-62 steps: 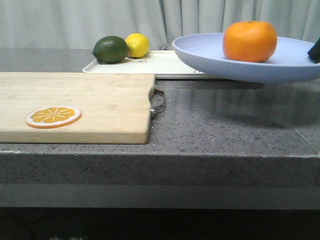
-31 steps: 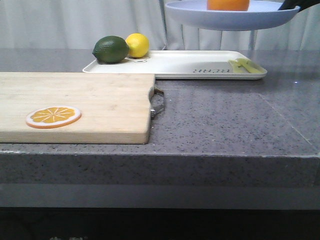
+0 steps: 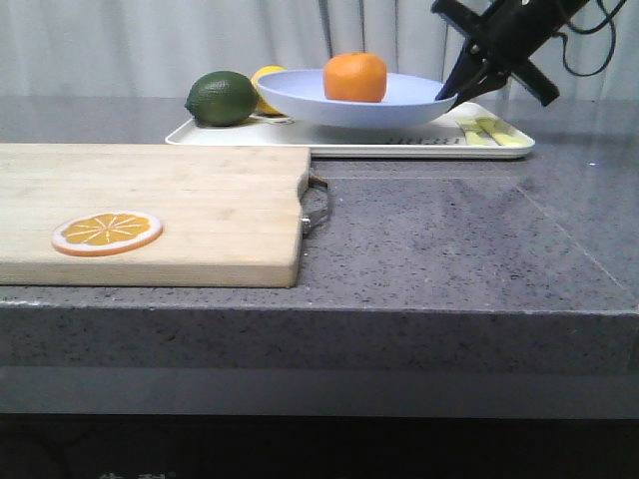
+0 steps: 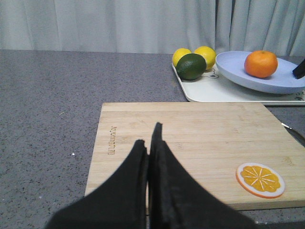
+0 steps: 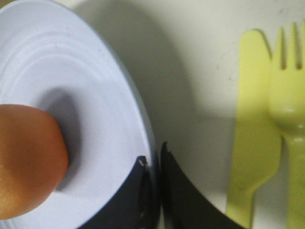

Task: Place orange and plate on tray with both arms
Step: 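Lower the plate onto the tray, open the right gripper, withdraw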

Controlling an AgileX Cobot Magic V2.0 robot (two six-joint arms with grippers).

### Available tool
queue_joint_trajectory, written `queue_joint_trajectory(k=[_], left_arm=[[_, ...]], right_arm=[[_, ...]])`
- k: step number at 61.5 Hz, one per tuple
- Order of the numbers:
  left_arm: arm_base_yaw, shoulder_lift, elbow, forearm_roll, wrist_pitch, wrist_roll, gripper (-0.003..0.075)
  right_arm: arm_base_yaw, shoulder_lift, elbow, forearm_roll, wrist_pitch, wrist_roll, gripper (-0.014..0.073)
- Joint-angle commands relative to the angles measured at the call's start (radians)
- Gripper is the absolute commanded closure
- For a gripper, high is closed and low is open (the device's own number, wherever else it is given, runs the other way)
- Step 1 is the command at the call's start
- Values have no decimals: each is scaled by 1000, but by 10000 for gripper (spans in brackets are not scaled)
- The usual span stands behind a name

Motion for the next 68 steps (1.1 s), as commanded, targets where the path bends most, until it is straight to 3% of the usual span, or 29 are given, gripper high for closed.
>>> queue_joint_trajectory(k=[1,13,17,36,41,45,48,59,68], left_arm=[[2,13,-21,-10,-89,-5,738],[2,13,-19,-10,-91,-5,738],[2,13,-19,-10,-91,-5,738],[2,13,-19,-10,-91,-5,738],[2,13,-19,-10,-91,-5,738],[2,13,-19,-10,-91,-5,738],[2,13,-19,-10,-91,-5,738],[2,13,-19,-10,-91,-5,738],[2,13,-19,-10,-91,-5,738]], right_arm=[[9,-68,-50,57,8,8,704],[13,-63,-50,56,-19,8,699],[13,-63,-50,56,-22,8,663],[13,-74,-51,55,-80,7,244],[10,-92,-52,54,-82,-3,198],[8,-116,-52,41,-71,-27,225],[8,-139,-52,12,-50,-36,293],[8,-214,-52,-99,28,-71,705],[8,-259,-52,-146,58,-82,706]])
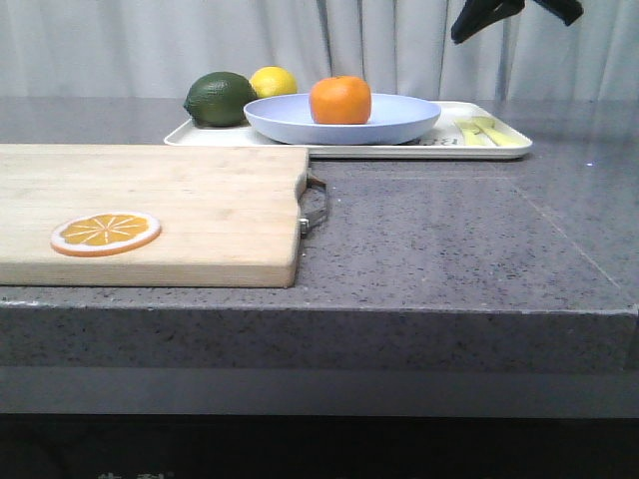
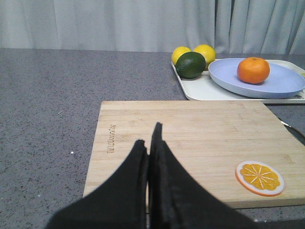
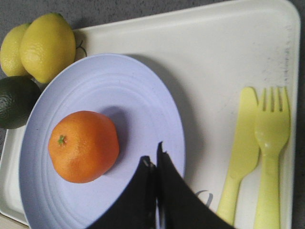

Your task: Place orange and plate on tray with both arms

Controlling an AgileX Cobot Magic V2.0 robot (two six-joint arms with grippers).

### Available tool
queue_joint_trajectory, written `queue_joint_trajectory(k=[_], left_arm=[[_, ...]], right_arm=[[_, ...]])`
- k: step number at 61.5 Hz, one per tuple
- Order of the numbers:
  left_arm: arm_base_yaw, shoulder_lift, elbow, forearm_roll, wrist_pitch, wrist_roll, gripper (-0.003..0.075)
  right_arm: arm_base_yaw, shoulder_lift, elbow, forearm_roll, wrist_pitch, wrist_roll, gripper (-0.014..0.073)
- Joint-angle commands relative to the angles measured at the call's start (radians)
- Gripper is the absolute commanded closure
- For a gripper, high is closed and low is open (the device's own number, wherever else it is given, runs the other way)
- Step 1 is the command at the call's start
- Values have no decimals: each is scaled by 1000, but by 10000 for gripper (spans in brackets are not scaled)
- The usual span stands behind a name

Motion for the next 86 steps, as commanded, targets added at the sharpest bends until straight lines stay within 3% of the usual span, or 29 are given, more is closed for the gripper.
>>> queue_joint_trajectory(k=[1,18,26,40,68,86], left_arm=[[2,13,-25,-10,-89,-5,738],[2,13,-25,-10,-89,-5,738],[2,13,-25,-10,-89,-5,738],[2,13,-25,-10,-89,-5,738],[2,13,-25,-10,-89,-5,738],[2,13,-25,-10,-89,-5,738]], right_arm=[[-7,-101,-34,-20,69,-23,706],[10,-225,-26,-212,85,-24,706],[58,-337,62,-347,85,-45,706],[167,-612,436,-387,83,-128,706],[172,-1099,1215,-469,67,-165,706],[172,-1449,1616,-468,-260,-162,706]])
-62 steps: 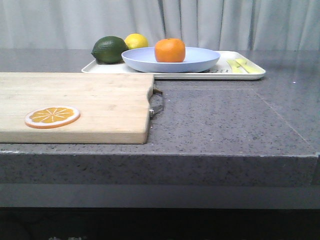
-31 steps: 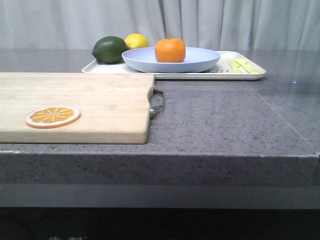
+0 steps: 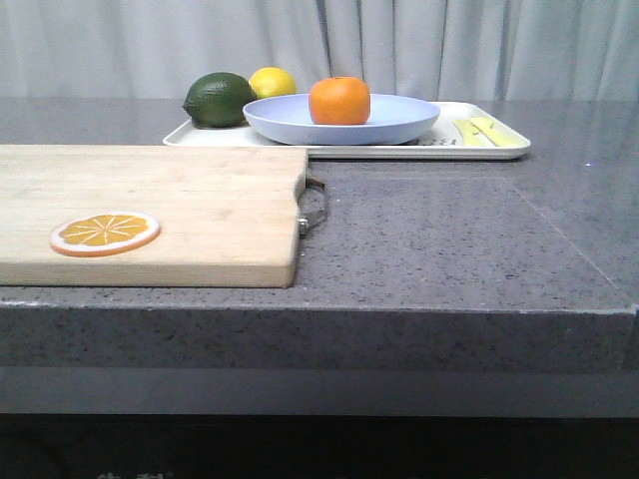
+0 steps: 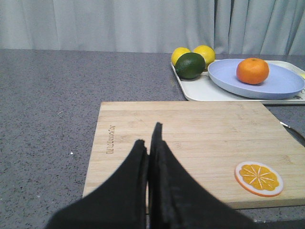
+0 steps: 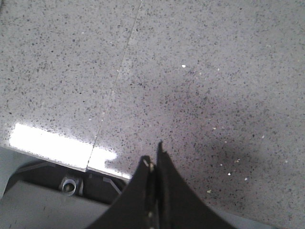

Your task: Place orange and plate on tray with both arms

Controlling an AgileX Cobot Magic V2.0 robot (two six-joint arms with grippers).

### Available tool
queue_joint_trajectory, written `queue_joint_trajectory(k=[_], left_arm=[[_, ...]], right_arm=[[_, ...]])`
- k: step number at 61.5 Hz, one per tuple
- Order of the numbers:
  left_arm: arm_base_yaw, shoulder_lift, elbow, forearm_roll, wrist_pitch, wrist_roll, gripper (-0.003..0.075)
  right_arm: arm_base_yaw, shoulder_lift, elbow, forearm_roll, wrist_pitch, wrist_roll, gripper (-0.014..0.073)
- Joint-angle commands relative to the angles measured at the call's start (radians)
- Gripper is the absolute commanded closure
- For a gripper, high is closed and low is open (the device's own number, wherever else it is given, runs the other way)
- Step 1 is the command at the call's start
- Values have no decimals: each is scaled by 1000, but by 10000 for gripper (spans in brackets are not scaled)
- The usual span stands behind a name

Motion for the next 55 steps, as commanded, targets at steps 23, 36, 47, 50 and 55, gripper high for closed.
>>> queue_joint_trajectory(k=[23,36,47,50,55], left_arm=[[2,13,-25,-10,-87,-5,738],[2,13,-25,-10,-87,-5,738],[2,13,-25,-10,-87,-5,738],[2,13,-25,-10,-87,-5,738],[2,13,-25,-10,-87,-5,738]], right_arm=[[-2,-656,521,-7,-666,-10,706],[-2,-770,582,-7,-697,-10,706],[-2,-771,582,-7,-693,-10,706],[-2,-771,582,-7,-693,-10,706],[-2,-771,582,-7,-693,-10,706]])
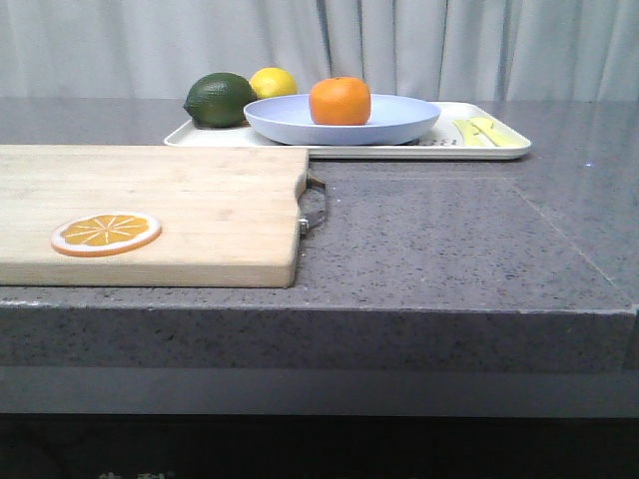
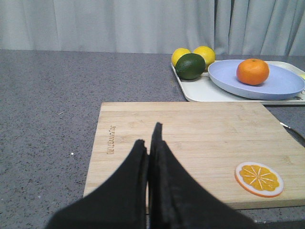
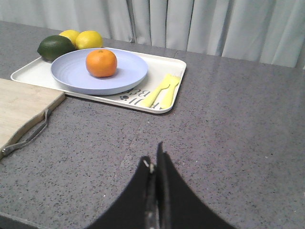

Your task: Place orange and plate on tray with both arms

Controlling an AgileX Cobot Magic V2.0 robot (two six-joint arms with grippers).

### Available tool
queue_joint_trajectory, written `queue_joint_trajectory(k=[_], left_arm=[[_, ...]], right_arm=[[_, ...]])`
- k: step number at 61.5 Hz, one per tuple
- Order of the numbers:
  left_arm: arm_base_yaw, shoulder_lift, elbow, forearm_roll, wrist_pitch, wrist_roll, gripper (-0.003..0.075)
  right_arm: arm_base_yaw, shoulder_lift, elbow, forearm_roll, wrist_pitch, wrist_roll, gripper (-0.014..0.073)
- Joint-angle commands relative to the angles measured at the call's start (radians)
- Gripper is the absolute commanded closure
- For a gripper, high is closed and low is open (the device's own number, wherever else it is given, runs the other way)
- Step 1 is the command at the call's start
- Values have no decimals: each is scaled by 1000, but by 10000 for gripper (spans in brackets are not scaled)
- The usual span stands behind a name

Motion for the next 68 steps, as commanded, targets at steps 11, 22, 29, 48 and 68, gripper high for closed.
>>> queue_joint_trajectory(k=[11,22,29,48,68], left_arm=[[2,13,-25,-10,-85,-5,738],[2,13,-25,-10,-85,-5,738],[2,13,-25,-10,-85,-5,738],[2,13,-17,-13,-99,-5,738],[124,-66,191,-58,-344,-5,738]], right_arm=[[-2,8,-24,-7,-88,-10,706],[-2,8,-24,-7,-88,-10,706],[-2,8,-24,-7,-88,-10,706],[-2,8,-24,-7,-88,-10,706],[-2,8,-24,-7,-86,-10,706]])
